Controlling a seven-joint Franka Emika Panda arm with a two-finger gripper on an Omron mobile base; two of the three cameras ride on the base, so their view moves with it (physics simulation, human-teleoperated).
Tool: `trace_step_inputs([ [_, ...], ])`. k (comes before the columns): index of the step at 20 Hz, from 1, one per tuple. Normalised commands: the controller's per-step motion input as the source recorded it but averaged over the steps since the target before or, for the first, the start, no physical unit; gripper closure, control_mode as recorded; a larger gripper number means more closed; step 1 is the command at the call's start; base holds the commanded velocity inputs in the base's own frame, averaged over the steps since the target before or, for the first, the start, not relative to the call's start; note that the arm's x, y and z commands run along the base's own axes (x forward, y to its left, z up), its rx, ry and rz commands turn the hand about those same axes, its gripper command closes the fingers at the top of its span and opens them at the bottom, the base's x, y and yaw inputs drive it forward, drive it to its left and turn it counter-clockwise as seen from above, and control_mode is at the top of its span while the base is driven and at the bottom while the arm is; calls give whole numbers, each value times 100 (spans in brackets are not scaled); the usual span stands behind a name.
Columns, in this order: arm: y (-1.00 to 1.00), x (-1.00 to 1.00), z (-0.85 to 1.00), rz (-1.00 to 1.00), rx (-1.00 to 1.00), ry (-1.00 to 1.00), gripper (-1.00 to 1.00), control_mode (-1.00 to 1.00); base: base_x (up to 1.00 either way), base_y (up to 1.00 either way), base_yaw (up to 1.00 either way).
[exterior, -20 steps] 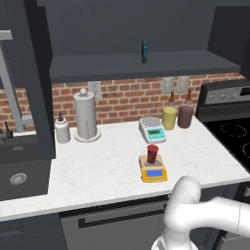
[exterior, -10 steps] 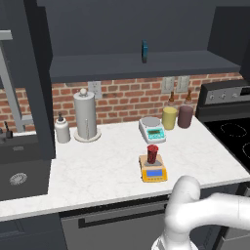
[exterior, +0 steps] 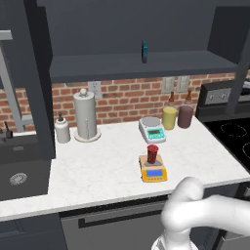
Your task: Pick the yogurt and place it on the digital scale for weighing, and close the cabinet.
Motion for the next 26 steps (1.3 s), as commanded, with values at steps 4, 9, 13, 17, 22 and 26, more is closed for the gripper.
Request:
trace_step_inputs([
  [4, 75, 60, 0, -32, -1, 6, -100, -100, 0, 0, 0],
  [9, 51, 73, 0, -33, 0, 8, -100, -100, 0, 0, 0],
  [13, 40, 77, 0, -34, 0, 7, -100, -100, 0, 0, 0],
  [17, 40, 78, 0, -39, 0, 7, -100, -100, 0, 0, 0],
  [22, 42, 78, 0, -43, -3, 6, -100, -100, 0, 0, 0],
  [26, 37, 72, 0, -45, -5, 7, -100, -100, 0, 0, 0],
])
